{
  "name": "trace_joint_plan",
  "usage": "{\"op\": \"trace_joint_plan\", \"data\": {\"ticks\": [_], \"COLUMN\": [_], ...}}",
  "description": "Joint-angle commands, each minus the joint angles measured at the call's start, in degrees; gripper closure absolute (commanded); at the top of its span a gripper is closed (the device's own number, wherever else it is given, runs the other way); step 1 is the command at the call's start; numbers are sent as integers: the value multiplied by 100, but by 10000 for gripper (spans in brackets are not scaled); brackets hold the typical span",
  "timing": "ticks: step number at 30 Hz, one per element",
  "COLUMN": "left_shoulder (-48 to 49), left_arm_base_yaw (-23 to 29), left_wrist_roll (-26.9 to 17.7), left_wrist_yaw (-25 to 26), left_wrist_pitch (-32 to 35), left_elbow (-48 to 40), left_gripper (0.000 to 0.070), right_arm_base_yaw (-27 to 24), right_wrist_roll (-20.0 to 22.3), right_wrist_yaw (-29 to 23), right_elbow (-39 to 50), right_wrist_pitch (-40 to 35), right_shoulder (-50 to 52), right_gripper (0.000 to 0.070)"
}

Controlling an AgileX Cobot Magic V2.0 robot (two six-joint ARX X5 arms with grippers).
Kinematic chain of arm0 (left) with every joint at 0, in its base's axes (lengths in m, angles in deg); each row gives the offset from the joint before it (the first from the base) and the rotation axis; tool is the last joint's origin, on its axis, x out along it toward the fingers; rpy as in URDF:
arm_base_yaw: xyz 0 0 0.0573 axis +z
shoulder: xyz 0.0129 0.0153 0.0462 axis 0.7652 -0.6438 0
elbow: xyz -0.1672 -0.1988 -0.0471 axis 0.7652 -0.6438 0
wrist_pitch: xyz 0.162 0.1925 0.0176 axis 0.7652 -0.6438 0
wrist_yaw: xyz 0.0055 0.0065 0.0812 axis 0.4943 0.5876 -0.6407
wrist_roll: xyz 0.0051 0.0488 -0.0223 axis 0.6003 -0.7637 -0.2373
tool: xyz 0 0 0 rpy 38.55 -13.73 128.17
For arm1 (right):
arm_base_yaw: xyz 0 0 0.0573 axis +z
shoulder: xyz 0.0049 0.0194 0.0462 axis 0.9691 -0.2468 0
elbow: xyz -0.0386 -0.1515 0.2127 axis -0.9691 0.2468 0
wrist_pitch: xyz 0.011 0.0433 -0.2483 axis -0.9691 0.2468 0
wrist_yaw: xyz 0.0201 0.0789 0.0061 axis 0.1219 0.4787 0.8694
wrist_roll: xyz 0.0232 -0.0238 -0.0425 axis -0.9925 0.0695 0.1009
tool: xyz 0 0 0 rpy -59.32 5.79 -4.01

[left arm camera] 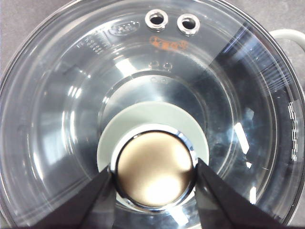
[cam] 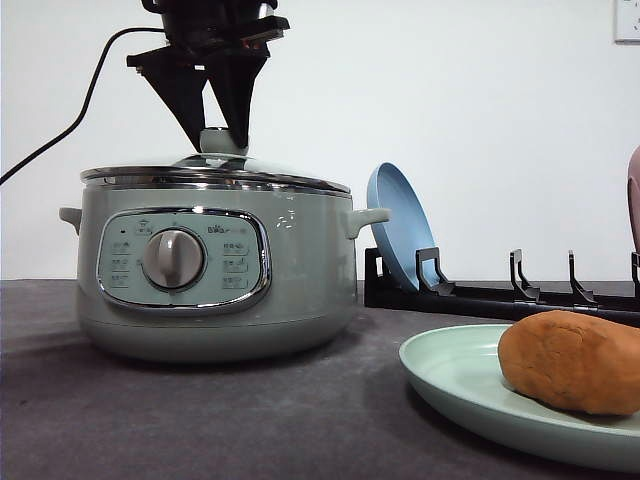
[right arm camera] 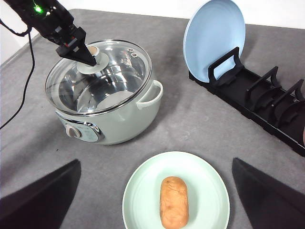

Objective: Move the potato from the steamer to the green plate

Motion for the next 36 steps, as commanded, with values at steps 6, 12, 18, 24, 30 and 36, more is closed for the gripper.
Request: {"op": "trace_joint_plan", "data": {"ticks": [6,12,18,24,30,36], "left_shoulder": [-372,-374,-376,-277,208,987], "left_arm_base_yaw": [-48,-25,-31,-31,22,59], "left_wrist_roll": [-248,-238,-207,-19,25,89], "left_wrist_yaw": [634,635,635,635,629,629], "left_wrist_pitch": [-20,7,-54,-40,22,-26], "left_elbow": [11,11,11,17,20,20], "left_gripper": [684,684,668,179,0,0], "right_arm_base_yaw": [39,39,39,39,39,39], "right_wrist_roll": [4,4,4,2,2,2], "right_wrist_yaw": [-22,-18,-20,-20,-20,-20], "right_elbow": [-96,-96,-96,-96,-96,-96], "right_wrist_pitch": [-33,-31,-31,-33,-33,-33], "right_shoulder": [-23,-21,-21,-21,-24,-22], "right_gripper": [57,57,57,57,57,57]}}
